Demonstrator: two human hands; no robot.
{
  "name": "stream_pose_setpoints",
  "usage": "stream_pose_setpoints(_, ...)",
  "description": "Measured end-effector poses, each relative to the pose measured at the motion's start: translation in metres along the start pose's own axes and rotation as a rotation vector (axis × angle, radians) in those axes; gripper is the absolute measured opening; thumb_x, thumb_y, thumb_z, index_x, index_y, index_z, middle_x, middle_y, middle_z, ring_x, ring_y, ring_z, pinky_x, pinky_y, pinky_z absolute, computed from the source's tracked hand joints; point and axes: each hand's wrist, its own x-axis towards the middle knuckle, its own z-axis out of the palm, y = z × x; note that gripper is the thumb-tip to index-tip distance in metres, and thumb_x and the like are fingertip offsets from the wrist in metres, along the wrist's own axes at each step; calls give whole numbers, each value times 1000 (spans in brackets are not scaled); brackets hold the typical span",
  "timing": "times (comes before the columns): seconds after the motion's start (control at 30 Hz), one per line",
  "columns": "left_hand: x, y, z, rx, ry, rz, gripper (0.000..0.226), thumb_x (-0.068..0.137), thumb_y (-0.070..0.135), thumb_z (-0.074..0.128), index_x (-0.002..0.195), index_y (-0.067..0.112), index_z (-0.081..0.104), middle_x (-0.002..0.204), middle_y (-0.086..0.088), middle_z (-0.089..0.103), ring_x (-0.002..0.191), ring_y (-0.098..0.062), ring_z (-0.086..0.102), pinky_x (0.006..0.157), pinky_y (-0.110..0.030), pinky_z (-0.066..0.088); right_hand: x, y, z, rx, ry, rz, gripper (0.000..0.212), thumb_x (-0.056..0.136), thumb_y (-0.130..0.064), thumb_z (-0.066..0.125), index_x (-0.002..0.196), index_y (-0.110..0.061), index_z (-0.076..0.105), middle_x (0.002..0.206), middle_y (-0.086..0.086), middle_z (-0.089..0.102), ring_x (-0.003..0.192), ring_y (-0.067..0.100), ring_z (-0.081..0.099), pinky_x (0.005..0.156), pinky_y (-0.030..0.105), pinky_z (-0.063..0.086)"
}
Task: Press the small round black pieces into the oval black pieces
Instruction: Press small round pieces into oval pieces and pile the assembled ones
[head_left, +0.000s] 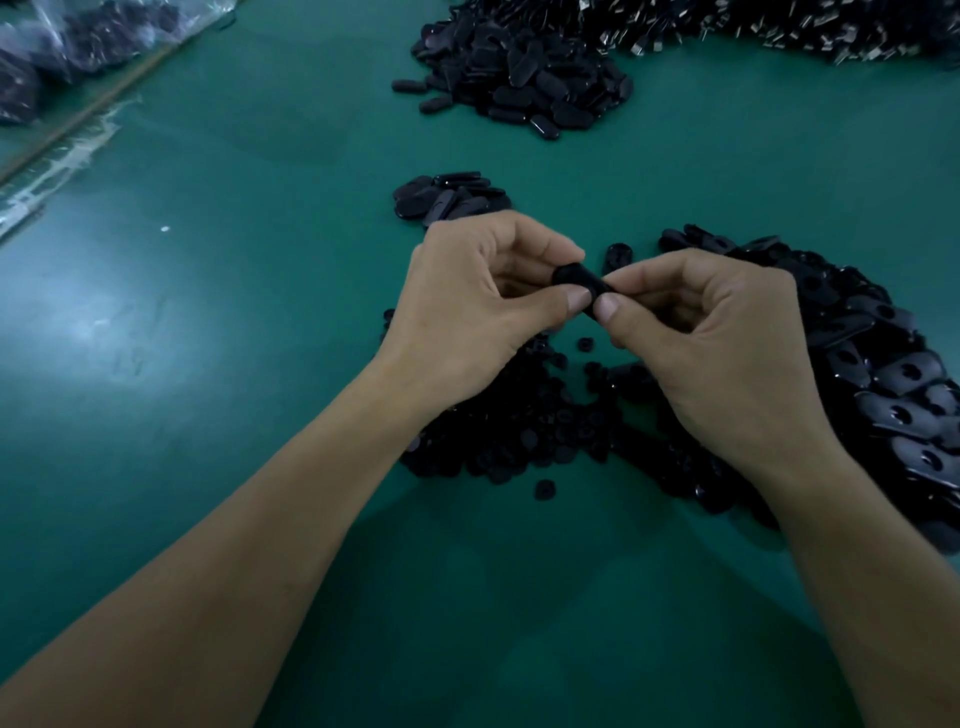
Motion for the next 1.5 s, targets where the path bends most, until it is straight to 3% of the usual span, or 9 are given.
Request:
stream_pose_setpoints(0.13, 0, 1, -3, -30, -11, -14, 24, 79, -1, 84, 86, 18, 71, 74, 0, 74, 66, -12, 71, 69, -28, 62, -1, -2, 2, -4, 24, 6, 13, 86, -21, 78, 86, -32, 71, 82, -15, 74, 73, 6, 71, 66, 16, 55)
stream_pose_setpoints(0.33, -1, -1, 0, -1, -32, 15, 23, 81, 2, 83, 92, 18, 71, 79, 0, 76, 72, -11, 72, 75, -31, 62, -1, -3, 3, 13, 54, 33, 15, 83, -19, 78, 79, -32, 71, 73, -14, 73, 62, 4, 68, 59, 15, 51)
stream_pose_setpoints(0.77, 1, -5, -2, 19, 55, 56, 22, 77, 8, 84, 87, 24, 73, 77, 0, 77, 71, -16, 74, 71, -36, 64, -2, -4, 6, 36, 75, -7, 18, 91, -14, 73, 96, -31, 73, 81, -13, 75, 74, 7, 72, 70, 19, 56)
stream_pose_setpoints(0.9, 10, -9, -9, 11, 191, 0, 21, 79, 6, 84, 89, 21, 74, 78, -1, 76, 67, -18, 75, 71, -32, 62, -4, -1, 9, -331, 81, -48, 26, 97, -18, 64, 123, -20, 70, 102, -12, 70, 94, 1, 64, 85, 9, 45)
stream_pose_setpoints(1.0, 19, -16, -21, -20, 322, -87, 21, 82, 5, 83, 95, 17, 72, 79, -3, 77, 71, -22, 76, 78, -39, 64, -6, 6, 1, -754, 47, -8, 38, 99, -23, 59, 136, -16, 61, 123, 7, 57, 117, 24, 47, 99, 28, 33)
stream_pose_setpoints(1.07, 27, -20, -29, 19, 366, -120, 20, 84, 5, 80, 98, 17, 71, 81, -6, 77, 74, -23, 76, 83, -41, 63, -5, 8, -5, -899, 45, 100, 41, 99, -29, 58, 139, -18, 58, 127, 10, 49, 121, 33, 36, 101, 44, 30)
stream_pose_setpoints(1.2, 41, -26, -35, 130, 433, -144, 17, 87, 3, 74, 84, 20, 73, 69, 5, 73, 66, -15, 72, 82, -41, 63, -4, 7, -9, -1007, 7, 293, 47, 98, -41, 54, 140, -19, 54, 130, 15, 43, 124, 36, 31, 102, 49, 27)
stream_pose_setpoints(1.33, 51, -33, -33, 325, 427, -137, 21, 90, 6, 71, 84, 26, 70, 62, 24, 69, 62, 4, 67, 76, -21, 60, -4, 7, -10, -1006, -25, 338, 43, 100, -38, 53, 135, -15, 59, 129, 19, 47, 123, 41, 38, 101, 51, 34)
stream_pose_setpoints(1.5, 60, -37, -34, 433, 453, -158, 16, 91, 14, 71, 104, 21, 77, 91, 8, 72, 81, -4, 68, 87, -23, 58, -3, 6, -10, -982, 52, 311, 42, 99, -38, 55, 131, -12, 61, 126, 18, 46, 121, 39, 38, 101, 49, 34)
